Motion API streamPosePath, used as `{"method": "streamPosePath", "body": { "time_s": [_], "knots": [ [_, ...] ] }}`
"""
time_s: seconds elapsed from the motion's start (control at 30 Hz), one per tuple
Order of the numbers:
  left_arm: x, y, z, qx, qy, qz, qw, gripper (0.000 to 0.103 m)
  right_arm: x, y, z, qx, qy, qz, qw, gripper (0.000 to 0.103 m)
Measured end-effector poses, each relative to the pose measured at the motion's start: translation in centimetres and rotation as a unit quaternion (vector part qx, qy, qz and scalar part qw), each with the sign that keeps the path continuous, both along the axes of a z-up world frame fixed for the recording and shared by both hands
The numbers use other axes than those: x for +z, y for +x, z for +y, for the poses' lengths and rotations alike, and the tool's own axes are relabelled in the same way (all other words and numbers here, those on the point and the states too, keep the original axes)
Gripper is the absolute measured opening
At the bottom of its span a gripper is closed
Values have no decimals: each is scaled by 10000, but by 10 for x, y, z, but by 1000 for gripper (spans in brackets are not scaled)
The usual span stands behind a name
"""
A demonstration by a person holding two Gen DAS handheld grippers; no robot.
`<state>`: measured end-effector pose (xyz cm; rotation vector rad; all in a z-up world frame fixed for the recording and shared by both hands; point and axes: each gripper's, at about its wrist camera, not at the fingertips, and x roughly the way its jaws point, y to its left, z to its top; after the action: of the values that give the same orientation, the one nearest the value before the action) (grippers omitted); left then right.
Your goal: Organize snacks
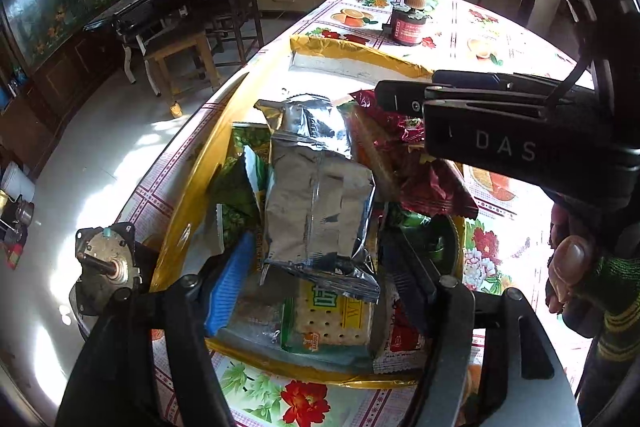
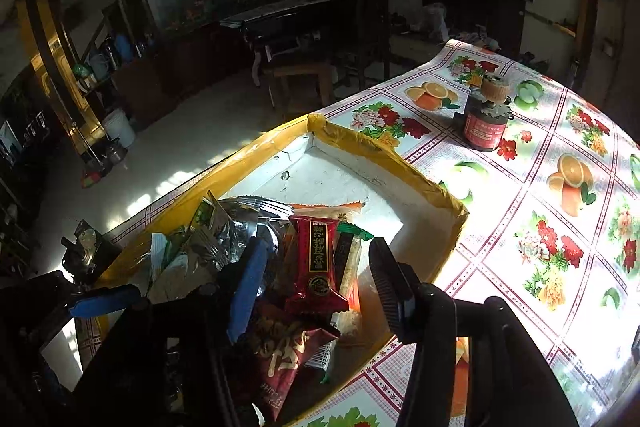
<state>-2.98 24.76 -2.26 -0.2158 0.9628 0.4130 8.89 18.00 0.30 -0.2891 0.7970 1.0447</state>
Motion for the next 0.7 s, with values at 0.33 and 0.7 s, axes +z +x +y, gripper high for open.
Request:
{"method": "streamPosePath", "body": {
  "time_s": [0.33, 0.7],
  "knots": [
    [15, -30, -16, -97, 347, -79, 9993, 82, 22, -34, -30, 409, 187, -399, 9982, 71],
    [13, -62, -25, 65, 530, 99, 9985, 83, 25, -77, -80, 1244, 119, -789, 9890, 79]
  ]
}}
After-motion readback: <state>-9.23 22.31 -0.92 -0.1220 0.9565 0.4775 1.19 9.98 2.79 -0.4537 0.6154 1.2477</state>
